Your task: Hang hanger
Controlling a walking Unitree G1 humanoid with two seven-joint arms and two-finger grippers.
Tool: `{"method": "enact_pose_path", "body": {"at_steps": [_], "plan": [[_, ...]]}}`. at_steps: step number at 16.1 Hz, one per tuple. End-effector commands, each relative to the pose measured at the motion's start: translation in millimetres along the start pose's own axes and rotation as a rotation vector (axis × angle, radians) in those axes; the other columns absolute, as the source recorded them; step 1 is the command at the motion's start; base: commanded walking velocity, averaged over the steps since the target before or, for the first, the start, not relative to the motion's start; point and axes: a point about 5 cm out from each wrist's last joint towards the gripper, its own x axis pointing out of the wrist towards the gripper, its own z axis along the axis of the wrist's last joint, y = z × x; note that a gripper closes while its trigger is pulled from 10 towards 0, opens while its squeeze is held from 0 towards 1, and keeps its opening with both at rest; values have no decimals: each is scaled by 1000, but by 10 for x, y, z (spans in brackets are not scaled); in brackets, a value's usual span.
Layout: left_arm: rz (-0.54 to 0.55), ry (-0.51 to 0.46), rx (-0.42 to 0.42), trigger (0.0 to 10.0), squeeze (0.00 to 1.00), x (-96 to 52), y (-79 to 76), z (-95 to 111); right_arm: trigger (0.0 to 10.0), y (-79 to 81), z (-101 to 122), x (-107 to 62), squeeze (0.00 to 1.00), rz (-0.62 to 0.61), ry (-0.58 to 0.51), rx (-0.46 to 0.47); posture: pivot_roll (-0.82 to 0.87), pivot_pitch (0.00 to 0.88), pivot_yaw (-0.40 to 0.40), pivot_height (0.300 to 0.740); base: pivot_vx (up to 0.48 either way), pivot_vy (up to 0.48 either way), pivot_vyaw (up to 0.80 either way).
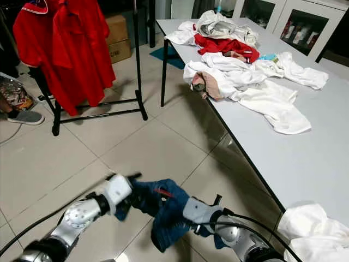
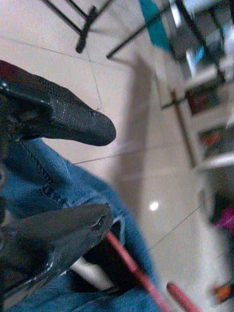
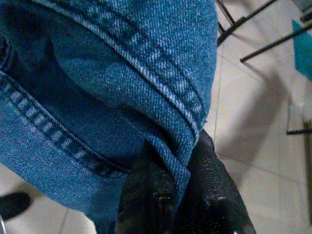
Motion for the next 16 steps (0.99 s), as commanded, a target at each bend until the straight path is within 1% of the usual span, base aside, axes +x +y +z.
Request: {"method": "enact_pose_path", "body": {"at_steps": [1,3,4,5,6,7,10,11,12,13,14,15,16], "plan": [[41,-34,-70,10000,0,16,12,33,0,-93,22,10,0,-40,-10,63,-57,0,-23,740,0,0,0],[98,-93,-162,10000,0,29,-7,75,0,-133,47,18,0,-66,-28,150,-56,0,-22,740,0,0,0],[110,-104,-178,10000,0,27,-12,79,0,-135,49,18,0,-70,-31,165,-56,0,-22,740,0,0,0],[156,-126,-218,10000,0,10,-4,82,0,-140,70,21,0,-75,-50,207,-59,0,-20,740,0,0,0],[180,-136,-242,10000,0,-2,11,81,0,-145,82,22,0,-78,-59,224,-61,0,-19,740,0,0,0],[240,-154,-295,10000,0,-35,59,77,0,-164,108,24,0,-90,-80,270,-61,0,-19,740,0,0,0],[452,-235,-459,10000,0,-188,267,77,0,-245,200,49,0,-142,-128,414,-64,0,-16,740,0,0,0],[463,-239,-466,10000,0,-196,277,78,0,-248,206,52,0,-145,-130,423,-64,0,-16,740,0,0,0],[529,-247,-500,10000,0,-228,316,70,2980,-280,253,70,0,-175,-152,475,-59,0,-18,740,0,0,0],[570,-246,-522,10000,0,-250,333,62,3412,-315,307,85,0,-204,-179,529,-59,0,-18,740,0,0,0],[577,-241,-522,10000,0,-257,326,60,3922,-356,368,95,0,-233,-211,587,-59,0,-18,740,0,0,0],[581,-240,-526,10000,0,-267,326,64,5020,-383,405,94,0,-254,-231,617,-54,0,-18,740,0,0,0],[614,-235,-544,10000,0,-286,333,53,9922,-405,463,91,0,-265,-270,655,-54,0,-18,740,0,0,0]]}}
